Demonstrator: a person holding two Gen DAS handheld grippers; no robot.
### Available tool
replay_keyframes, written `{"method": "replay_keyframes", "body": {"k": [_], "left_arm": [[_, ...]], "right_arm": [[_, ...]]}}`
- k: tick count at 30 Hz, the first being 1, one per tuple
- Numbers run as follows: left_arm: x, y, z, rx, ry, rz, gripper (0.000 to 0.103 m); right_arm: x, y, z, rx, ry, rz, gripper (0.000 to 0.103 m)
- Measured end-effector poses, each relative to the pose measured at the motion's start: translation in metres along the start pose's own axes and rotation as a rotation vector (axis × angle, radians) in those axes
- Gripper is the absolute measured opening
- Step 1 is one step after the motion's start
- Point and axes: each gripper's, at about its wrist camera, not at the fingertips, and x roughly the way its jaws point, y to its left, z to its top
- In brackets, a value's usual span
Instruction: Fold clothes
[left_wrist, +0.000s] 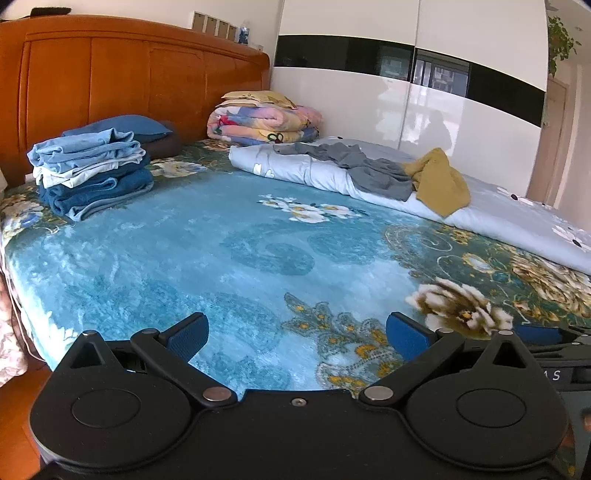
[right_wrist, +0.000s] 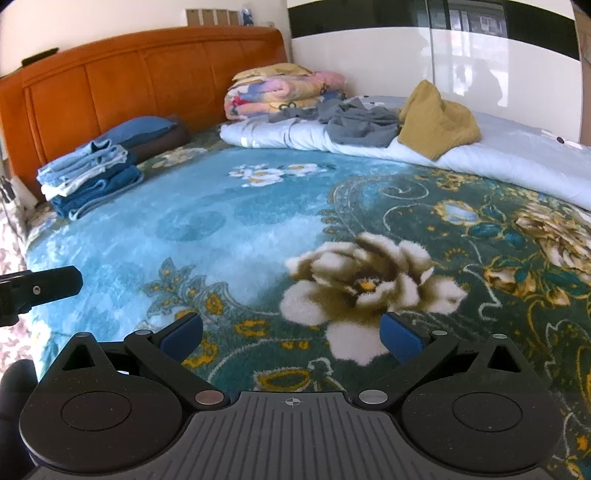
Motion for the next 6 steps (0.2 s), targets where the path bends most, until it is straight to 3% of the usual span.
{"method": "replay_keyframes", "body": {"k": [6], "left_arm": [[-0.0021, -0.0005, -0.0006, 0.010, -0.021, -0.002, 0.101]], "right_arm": [[0.0001, 0.0007, -0.0004, -0.002, -0.005, -0.006, 0.103]]}}
